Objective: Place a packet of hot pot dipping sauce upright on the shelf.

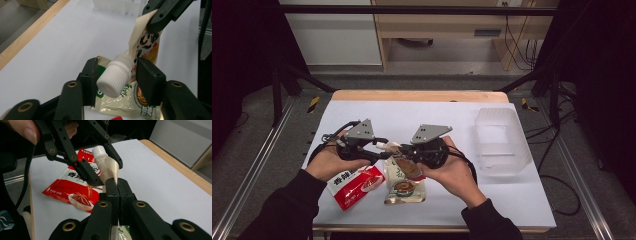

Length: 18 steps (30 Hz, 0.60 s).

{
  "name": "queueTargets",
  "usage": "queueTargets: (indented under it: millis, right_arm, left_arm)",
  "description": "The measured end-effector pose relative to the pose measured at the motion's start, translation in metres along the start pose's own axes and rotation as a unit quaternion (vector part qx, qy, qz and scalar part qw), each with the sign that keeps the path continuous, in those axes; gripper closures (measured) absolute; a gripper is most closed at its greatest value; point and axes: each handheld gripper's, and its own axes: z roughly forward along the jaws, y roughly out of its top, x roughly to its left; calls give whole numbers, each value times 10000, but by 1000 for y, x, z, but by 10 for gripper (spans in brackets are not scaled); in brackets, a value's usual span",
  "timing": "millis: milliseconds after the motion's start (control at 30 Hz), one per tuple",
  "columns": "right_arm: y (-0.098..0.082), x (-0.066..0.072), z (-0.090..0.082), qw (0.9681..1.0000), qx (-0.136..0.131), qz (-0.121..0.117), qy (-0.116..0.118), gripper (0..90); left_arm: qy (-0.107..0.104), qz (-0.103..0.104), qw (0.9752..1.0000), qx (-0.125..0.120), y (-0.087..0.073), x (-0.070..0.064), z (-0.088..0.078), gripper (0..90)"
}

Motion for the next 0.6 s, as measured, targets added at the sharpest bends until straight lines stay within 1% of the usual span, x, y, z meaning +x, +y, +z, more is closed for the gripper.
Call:
queueTargets:
  millis: [133, 167, 267, 367, 400, 433, 500, 567, 600]
  right_arm:
    - [0, 0, 2, 10000, 8, 3, 6, 893]
    - [0, 0, 2, 10000, 3, -1, 0, 893]
    - [0, -1, 2, 10000, -24, 24, -8, 893]
    - [0, -2, 1, 10000, -38, 16, -62, 892]
    - [-1, -3, 1, 10000, -46, -11, -82, 891]
    - [-1, -3, 0, 10000, -41, -19, -86, 889]
    - [-1, -4, 0, 10000, -48, -40, -71, 887]
    - [-3, -6, -3, 9999, -26, -115, -59, 880]
    - [-3, -6, -3, 9999, -26, -115, -59, 880]
  left_arm:
    - [6, -9, 10000, 18, 0, 1, 0, 604]
    - [-32, -89, 10000, -17, 0, 3, -1, 630]
    - [-74, -124, 9999, -20, -1, 4, -1, 673]
    - [-65, -107, 9999, -28, 0, 1, -2, 702]
    - [-46, -63, 10000, -41, 2, -1, -3, 706]
    - [-37, 5, 10000, -3, 4, -2, -4, 708]
    - [-33, 23, 10000, -49, 7, -3, -6, 715]
    - [-84, 53, 9999, -106, 11, -5, -8, 722]
    - [-112, 77, 9999, -73, 14, -6, -9, 722]
